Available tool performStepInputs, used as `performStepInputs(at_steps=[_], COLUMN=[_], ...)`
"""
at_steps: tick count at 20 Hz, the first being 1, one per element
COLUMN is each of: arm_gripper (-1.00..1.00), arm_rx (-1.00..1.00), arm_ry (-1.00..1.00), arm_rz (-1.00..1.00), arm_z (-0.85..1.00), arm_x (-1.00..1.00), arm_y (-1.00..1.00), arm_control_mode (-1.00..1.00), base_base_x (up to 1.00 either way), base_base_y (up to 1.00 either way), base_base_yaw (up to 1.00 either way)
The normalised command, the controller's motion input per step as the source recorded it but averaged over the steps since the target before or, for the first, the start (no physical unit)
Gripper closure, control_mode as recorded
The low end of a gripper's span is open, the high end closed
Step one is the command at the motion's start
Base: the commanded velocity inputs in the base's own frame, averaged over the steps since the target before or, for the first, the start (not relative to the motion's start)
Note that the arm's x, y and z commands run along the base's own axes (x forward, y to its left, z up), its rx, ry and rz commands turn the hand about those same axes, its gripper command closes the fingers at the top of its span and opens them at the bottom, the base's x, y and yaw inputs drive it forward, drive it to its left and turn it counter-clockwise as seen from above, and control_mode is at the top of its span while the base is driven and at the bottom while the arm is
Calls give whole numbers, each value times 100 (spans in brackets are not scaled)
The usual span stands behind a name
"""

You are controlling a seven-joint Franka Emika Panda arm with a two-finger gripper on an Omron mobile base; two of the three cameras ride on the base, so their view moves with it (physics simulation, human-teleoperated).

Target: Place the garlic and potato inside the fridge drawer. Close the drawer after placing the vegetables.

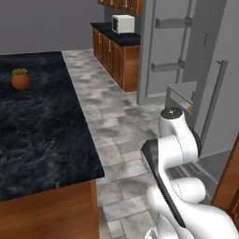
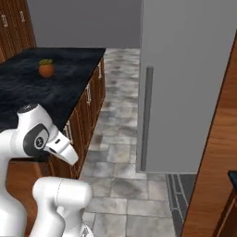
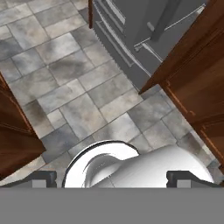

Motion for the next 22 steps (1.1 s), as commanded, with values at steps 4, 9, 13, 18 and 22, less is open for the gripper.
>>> performStepInputs(at_steps=[4, 9, 13, 18, 22], arm_gripper=[-100, -100, -100, -100, -100], arm_rx=[0, 0, 0, 0, 0], arm_ry=[0, 0, 0, 0, 0], arm_rz=[0, 0, 0, 0, 0], arm_z=[0, 0, 0, 0, 0], arm_x=[0, 0, 0, 0, 0], arm_y=[0, 0, 0, 0, 0], arm_control_mode=[100, 100, 100, 100, 100], base_base_x=[-88, -27, 2, 12, 50], base_base_y=[-8, -41, -76, -91, -57], base_base_yaw=[-67, -79, -72, -50, -40])
